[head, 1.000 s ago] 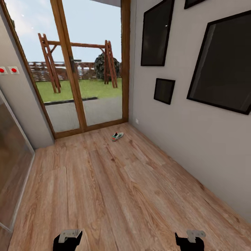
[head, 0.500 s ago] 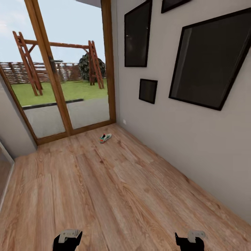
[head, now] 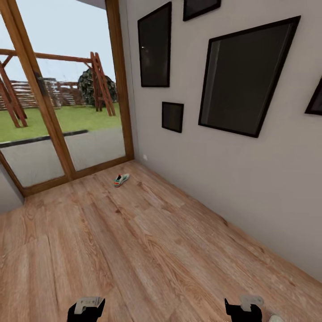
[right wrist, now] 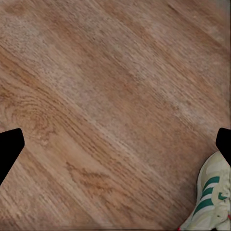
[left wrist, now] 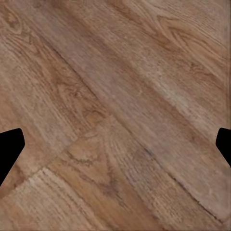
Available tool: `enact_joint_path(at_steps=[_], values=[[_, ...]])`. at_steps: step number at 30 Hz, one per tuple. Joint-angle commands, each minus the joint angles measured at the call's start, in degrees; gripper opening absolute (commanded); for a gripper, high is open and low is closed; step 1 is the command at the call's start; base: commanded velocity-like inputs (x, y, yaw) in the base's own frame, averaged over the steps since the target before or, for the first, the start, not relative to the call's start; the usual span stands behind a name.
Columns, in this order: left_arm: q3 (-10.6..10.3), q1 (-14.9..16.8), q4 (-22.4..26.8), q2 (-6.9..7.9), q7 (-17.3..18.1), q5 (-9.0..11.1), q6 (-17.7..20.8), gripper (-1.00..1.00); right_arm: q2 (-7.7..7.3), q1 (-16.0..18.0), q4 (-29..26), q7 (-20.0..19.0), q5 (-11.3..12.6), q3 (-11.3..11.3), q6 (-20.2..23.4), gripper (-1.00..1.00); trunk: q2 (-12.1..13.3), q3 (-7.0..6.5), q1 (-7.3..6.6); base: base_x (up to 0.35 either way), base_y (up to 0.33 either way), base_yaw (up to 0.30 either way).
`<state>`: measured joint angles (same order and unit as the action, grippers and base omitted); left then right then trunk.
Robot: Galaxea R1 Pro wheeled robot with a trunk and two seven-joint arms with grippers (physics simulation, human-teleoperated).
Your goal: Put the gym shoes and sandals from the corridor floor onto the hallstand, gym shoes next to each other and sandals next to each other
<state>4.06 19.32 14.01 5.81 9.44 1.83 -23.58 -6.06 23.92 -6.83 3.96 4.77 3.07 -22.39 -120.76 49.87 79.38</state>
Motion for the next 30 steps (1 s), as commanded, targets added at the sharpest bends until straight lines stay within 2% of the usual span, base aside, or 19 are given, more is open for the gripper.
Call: enact_joint_path(at_steps=[1, 30], values=[[0.42, 0.02, -0.04, -0.01, 0.58, 0.19, -0.07, 1.0, 0.0, 0.04, 0.06, 0.08, 0.5, 0.35, -0.2, 1.0, -0.02, 0.03, -0.01, -0.001, 0.056, -0.257], [0.4, -0.08, -0.03, -0.01, 0.58, 0.19, -0.07, 1.0, 0.0, 0.03, 0.06, 0.08, 0.5, 0.35, -0.2, 1.0, -0.02, -0.66, -0.01, 0.0, 0.004, -0.257]])
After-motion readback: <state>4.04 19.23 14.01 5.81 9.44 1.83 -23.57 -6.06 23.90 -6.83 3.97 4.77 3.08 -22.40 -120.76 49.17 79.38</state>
